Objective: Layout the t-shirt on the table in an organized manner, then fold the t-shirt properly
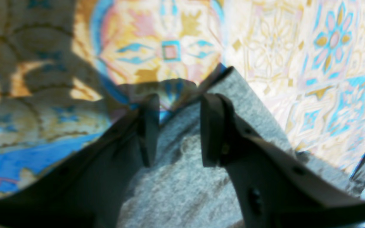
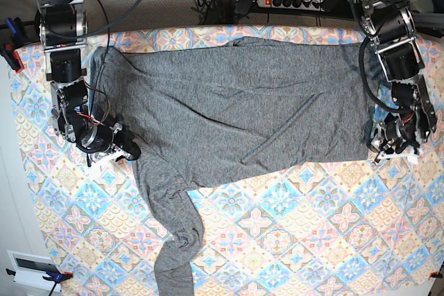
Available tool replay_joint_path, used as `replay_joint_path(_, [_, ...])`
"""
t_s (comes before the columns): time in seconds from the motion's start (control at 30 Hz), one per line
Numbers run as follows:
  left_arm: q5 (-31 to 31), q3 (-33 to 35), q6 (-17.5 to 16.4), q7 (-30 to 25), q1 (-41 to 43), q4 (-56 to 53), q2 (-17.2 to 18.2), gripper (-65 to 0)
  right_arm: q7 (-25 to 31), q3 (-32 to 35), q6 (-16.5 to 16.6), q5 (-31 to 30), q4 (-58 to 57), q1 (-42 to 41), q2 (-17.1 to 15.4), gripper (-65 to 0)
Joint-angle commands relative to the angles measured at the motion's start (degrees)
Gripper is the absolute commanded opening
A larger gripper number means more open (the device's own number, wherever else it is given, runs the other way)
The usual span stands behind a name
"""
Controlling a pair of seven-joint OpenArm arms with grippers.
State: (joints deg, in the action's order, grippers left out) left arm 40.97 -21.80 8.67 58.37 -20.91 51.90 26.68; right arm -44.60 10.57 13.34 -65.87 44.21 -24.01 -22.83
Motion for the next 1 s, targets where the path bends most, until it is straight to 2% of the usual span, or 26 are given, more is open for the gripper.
replay_joint_path(0.0, [-0.58,-0.57,0.43,-0.04,-0.76,0.80,1.24,-43.8,-2.13,0.11,-0.46,1.56,0.23,-0.56,-0.16,-64.8])
replay_joint_path(0.27, [-0.66,-0.40,0.34,-3.20,0.91,0.72,0.80,-43.8,-2.13,0.11,-0.46,1.56,0.23,-0.56,-0.16,-64.8])
replay_joint_path(0.47, [-0.75,-0.22,0.43,-3.20,0.91,0.72,-1.75,-43.8,-2.13,0.11,-0.46,1.56,0.23,-0.56,-0.16,-64.8])
replay_joint_path(0.73, [-0.66,5.49,0.52,-3.38,0.64,0.72,-5.36,-43.8,-2.13,0.03,-0.46,1.56,0.23,-0.56,-0.16,-64.9])
replay_joint_path(0.97, [-0.75,5.58,0.34,-3.12,0.82,0.72,-6.59,-43.9,-2.13,0.03,-0.46,1.56,0.23,-0.56,-0.16,-64.9])
